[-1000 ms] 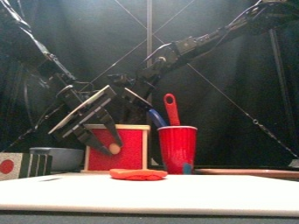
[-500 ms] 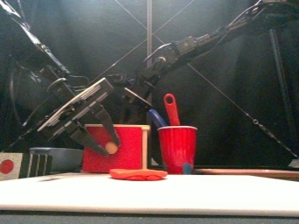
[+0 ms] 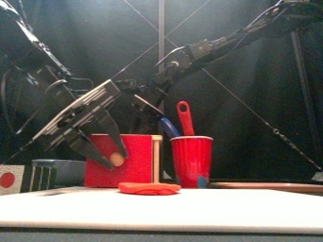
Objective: Get the cutter from the drawer then cut the dough then place the extra dough in the bowl
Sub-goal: Open the drawer
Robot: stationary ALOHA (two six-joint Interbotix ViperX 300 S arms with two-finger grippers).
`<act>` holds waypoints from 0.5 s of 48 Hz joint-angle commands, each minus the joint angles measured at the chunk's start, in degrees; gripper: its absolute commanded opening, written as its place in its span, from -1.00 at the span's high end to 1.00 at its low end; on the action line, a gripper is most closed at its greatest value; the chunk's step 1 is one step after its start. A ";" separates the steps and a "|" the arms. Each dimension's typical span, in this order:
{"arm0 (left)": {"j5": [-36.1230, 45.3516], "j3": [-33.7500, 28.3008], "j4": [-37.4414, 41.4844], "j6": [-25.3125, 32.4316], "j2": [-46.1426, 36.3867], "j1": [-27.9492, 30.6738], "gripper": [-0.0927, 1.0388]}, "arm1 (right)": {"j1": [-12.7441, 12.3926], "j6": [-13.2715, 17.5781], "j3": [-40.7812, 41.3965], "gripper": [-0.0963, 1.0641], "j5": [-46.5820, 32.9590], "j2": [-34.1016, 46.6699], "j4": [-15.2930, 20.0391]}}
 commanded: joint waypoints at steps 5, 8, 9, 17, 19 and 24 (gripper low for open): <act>0.53 -1.23 -0.35 0.09 -0.26 -2.02 -0.36 | 0.00 0.18 -0.18 0.79 0.35 -0.70 0.18; 0.53 -1.49 -0.53 0.09 -0.35 -2.29 -0.36 | 0.00 0.18 -0.26 0.79 0.35 -0.70 0.18; 0.53 -1.58 -0.62 0.09 -0.26 -2.29 -0.36 | 0.00 0.18 -0.26 0.79 0.35 -0.70 0.18; 0.53 -1.76 -0.79 0.09 -0.26 -2.72 -0.36 | 0.09 0.18 -0.18 0.79 0.35 -0.79 0.09; 0.53 -1.76 -1.05 0.09 -0.35 -2.81 -0.36 | 0.00 0.18 -0.09 0.79 0.35 -0.70 0.18; 0.44 -1.67 -1.32 0.18 -0.26 -2.99 -0.36 | 0.09 0.09 -0.18 0.79 0.26 -0.70 0.18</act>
